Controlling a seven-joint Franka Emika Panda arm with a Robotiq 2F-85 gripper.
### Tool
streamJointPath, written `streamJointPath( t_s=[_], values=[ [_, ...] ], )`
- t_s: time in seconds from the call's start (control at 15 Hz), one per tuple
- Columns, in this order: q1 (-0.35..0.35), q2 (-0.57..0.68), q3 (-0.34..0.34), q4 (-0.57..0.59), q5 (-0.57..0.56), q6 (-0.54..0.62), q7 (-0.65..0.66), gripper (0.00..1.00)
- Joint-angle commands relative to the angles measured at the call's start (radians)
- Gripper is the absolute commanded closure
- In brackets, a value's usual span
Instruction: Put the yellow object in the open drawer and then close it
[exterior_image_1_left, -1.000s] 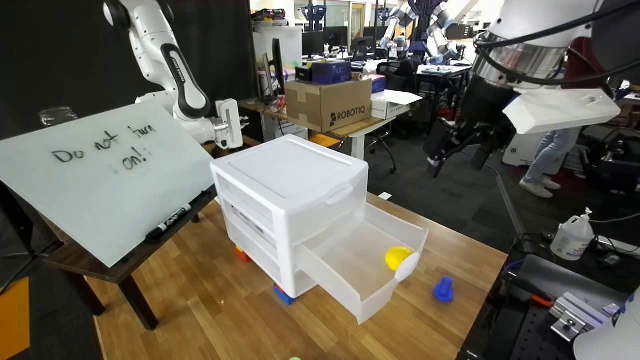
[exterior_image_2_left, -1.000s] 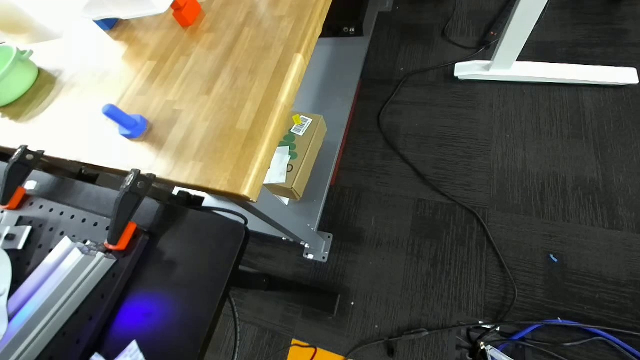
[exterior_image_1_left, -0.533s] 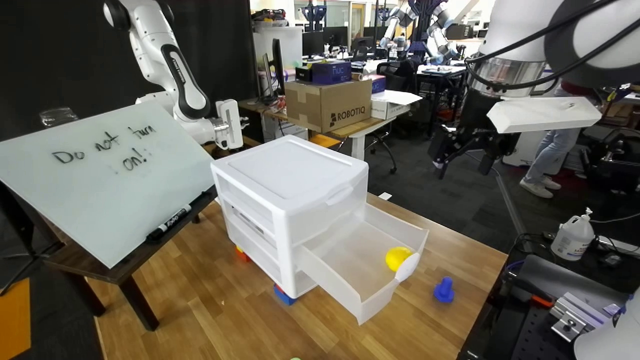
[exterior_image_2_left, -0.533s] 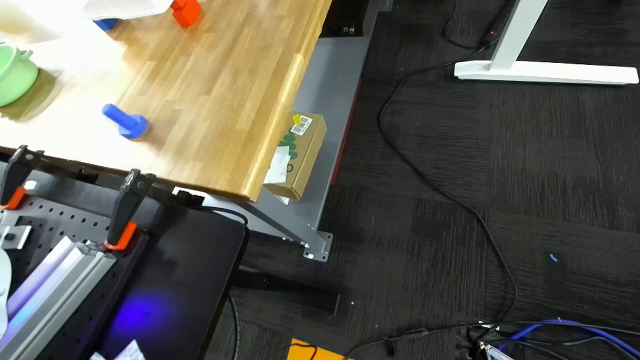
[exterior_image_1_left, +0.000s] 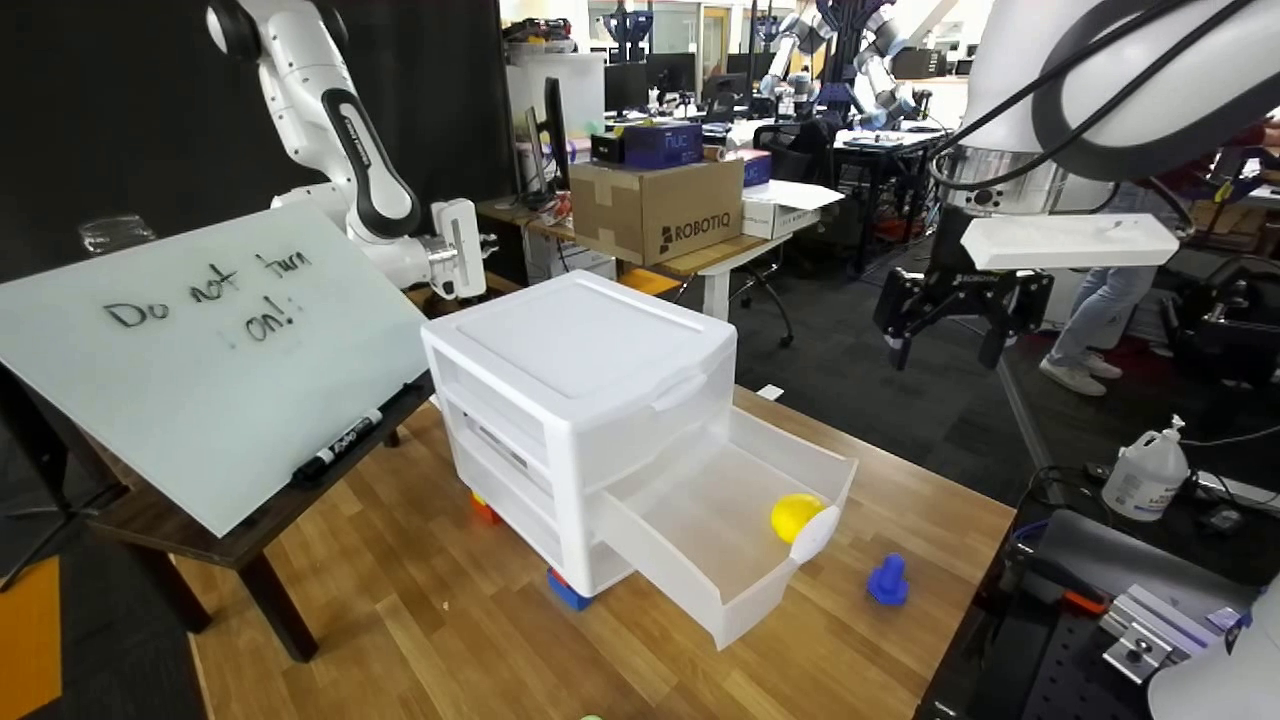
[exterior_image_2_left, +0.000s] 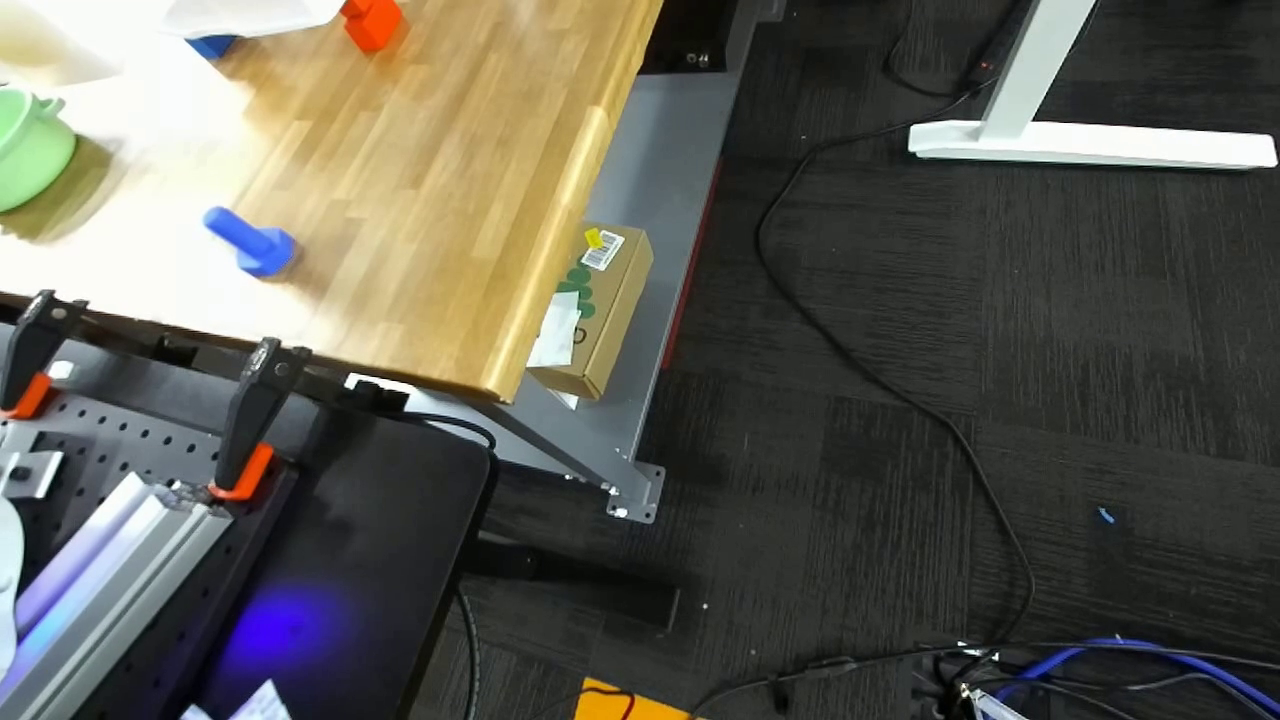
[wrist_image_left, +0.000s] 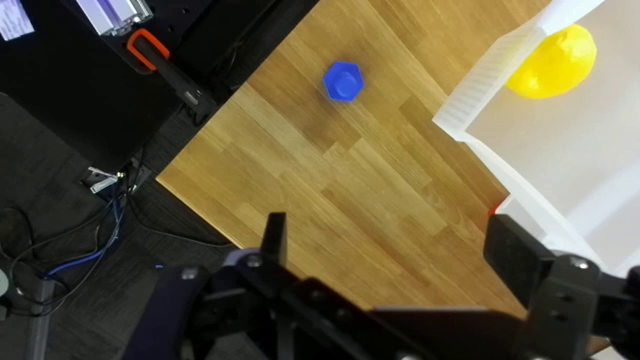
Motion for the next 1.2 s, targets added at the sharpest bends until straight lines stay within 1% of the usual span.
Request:
streamJointPath(
  t_s=[0.0,0.27,0.4,0.53,0.6,0.73,1.07,1.13],
  values=[
    [-0.007,0.047,-0.009,0.001,0.003,-0.012,-0.006,0.00],
    [0.005,0.115,-0.020,0.001,0.002,0.020,-0.042,0.00],
    [0.020,0.152,-0.036,0.001,0.020,0.042,-0.086,0.00],
    [0.042,0.157,-0.027,0.001,0.022,0.058,-0.121,0.00],
    [0.018,0.149,-0.016,0.003,0.004,0.028,-0.078,0.00],
    [0.034,0.157,-0.014,0.006,0.005,0.037,-0.089,0.00],
    [0.036,0.157,-0.014,0.007,0.005,0.038,-0.095,0.00],
    [0.036,0.170,-0.024,0.011,0.012,0.036,-0.106,0.00]
  ],
)
